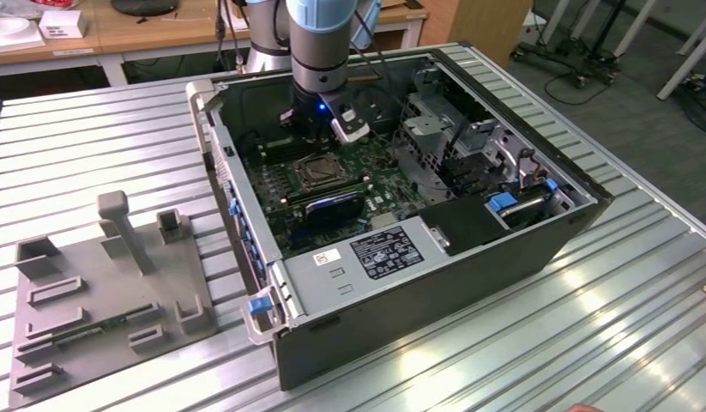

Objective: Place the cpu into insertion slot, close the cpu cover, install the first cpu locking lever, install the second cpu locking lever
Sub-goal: 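Install the first cpu locking lever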

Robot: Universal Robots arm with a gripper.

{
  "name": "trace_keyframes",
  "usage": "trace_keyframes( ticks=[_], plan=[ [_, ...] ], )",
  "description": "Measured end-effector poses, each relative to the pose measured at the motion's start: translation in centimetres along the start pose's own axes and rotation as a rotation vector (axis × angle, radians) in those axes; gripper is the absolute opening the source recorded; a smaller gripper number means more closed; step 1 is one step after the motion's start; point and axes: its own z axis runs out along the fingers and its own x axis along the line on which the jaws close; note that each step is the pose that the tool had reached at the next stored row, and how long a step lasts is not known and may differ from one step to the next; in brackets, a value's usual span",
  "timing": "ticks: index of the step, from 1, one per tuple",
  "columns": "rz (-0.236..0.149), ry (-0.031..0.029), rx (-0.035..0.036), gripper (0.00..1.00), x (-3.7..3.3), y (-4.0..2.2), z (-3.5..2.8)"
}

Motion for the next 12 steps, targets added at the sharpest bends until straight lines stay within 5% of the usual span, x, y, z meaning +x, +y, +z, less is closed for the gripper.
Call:
trace_keyframes(
  ticks=[3,8,12],
  plan=[
    [0.005,-0.0041,0.0094,0.10,-0.03,0.01,0.03],
    [0.010,-0.0152,0.0409,0.10,-0.05,0.01,0.16],
    [0.013,-0.0173,0.0452,0.10,0.04,0.26,0.28]
  ],
)
